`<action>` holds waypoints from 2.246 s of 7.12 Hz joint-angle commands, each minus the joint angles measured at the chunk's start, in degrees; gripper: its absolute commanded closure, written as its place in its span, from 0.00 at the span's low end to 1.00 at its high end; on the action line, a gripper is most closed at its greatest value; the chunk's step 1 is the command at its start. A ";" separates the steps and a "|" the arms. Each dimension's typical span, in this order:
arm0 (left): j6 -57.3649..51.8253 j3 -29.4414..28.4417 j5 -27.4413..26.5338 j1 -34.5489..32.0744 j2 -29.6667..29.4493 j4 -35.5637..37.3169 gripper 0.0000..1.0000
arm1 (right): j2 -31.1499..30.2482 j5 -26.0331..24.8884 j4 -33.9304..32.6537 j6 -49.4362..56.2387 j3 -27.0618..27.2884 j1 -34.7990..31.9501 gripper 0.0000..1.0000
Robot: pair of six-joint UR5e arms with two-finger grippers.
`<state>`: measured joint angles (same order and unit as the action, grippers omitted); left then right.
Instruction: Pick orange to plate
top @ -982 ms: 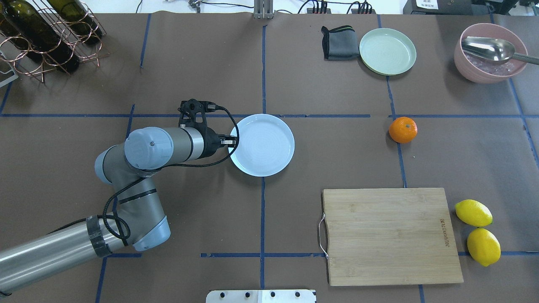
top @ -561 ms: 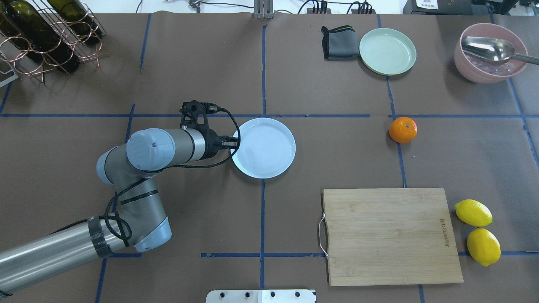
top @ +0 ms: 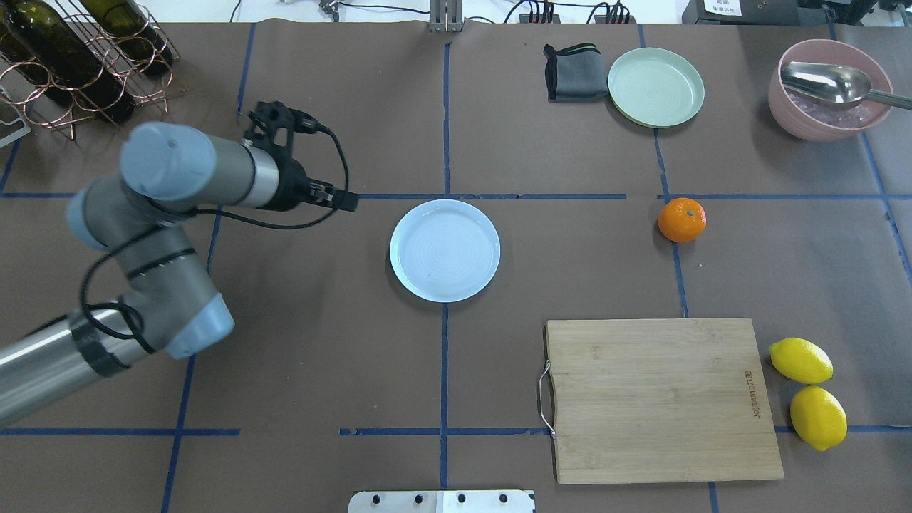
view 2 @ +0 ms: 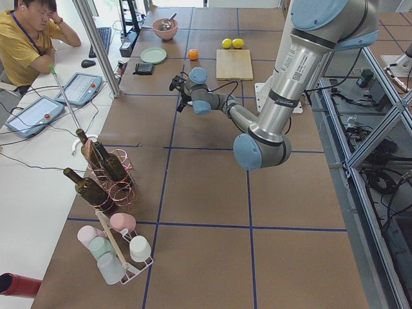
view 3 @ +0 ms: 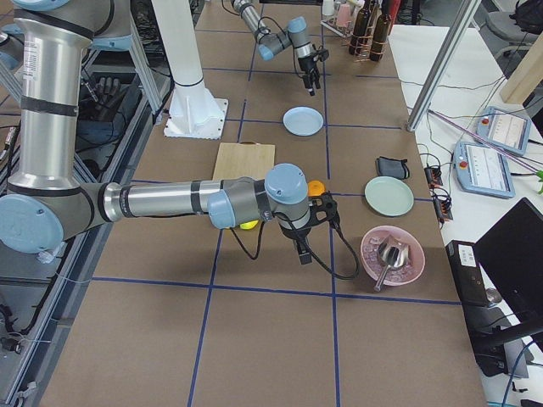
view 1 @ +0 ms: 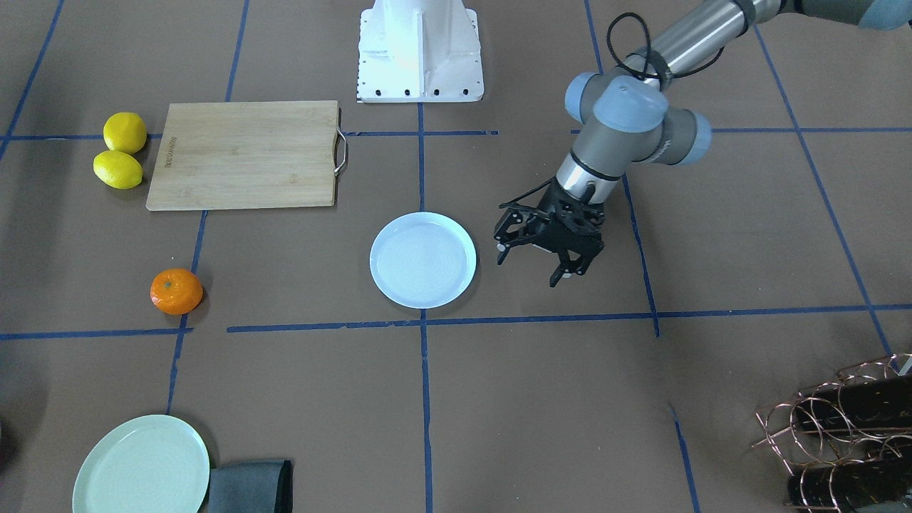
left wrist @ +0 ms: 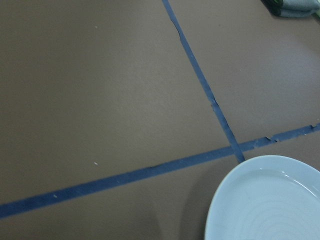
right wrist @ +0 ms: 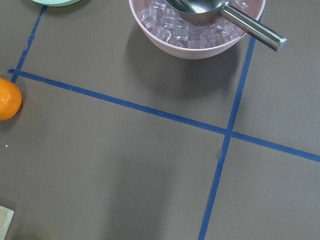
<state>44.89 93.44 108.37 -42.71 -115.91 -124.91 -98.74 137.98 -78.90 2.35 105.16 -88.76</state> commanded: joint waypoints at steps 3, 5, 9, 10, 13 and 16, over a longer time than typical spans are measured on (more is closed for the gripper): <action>-41.15 12.21 16.47 -31.65 13.19 25.07 0.00 | 0.04 -0.96 0.24 0.11 0.22 -0.01 0.00; -44.18 5.90 30.55 -43.20 24.02 25.33 0.00 | 0.12 -0.79 0.24 0.46 0.31 0.08 0.00; -50.52 5.09 30.15 -47.73 35.56 27.68 0.00 | 3.01 -0.26 1.64 -0.50 0.66 0.78 0.00; -50.52 5.87 30.15 -47.73 35.31 30.49 0.00 | 3.20 -0.61 1.82 -2.51 0.66 1.83 0.00; -50.69 6.31 23.56 -47.64 35.31 30.78 0.00 | 9.95 -10.13 4.17 -22.75 1.02 17.94 0.00; -50.95 6.40 23.64 -47.73 35.40 30.61 0.00 | 16.38 -23.22 7.01 -41.96 -0.13 32.64 0.00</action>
<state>-5.92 99.82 132.01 -90.40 -80.57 -94.18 -84.01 121.49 -72.35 -33.10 105.32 -62.16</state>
